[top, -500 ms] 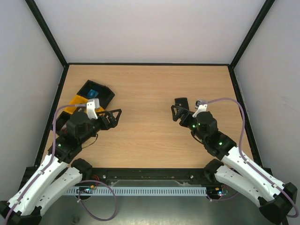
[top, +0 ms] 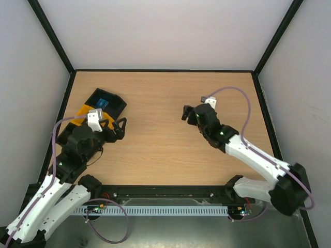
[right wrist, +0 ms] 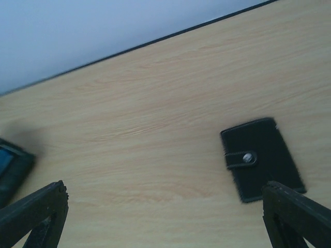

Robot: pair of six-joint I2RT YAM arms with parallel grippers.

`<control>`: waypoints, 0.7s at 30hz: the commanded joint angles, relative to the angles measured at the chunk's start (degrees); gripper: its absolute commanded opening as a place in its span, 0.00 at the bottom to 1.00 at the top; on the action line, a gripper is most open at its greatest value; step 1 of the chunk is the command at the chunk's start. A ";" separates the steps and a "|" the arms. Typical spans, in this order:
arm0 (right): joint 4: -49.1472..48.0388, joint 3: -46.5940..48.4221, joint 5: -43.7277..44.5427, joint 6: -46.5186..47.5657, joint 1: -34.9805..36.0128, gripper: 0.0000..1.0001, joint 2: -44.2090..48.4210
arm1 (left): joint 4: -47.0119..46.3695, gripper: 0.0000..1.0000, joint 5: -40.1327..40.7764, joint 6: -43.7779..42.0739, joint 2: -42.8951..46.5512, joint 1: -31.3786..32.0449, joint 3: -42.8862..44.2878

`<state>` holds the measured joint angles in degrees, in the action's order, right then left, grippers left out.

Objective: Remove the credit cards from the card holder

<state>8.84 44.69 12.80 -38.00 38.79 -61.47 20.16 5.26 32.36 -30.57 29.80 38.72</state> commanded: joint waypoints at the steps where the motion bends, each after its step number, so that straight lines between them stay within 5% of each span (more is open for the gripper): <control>1: 3.49 5.87 5.79 6.23 -2.70 0.97 -11.10 | 3.02 1.00 -1.41 -2.81 1.38 -0.37 3.56; 9: -4.27 6.42 -0.80 8.10 -11.86 0.70 -24.03 | 6.37 1.00 -1.90 -3.73 4.49 -0.36 2.45; 21: -7.07 10.67 -11.76 9.95 -20.31 0.60 -38.02 | 6.07 1.00 -4.89 -5.18 4.56 -0.32 2.05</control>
<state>4.58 53.25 4.38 -29.52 18.70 -97.84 25.80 2.50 28.47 -26.11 29.80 41.39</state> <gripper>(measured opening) 0.606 0.998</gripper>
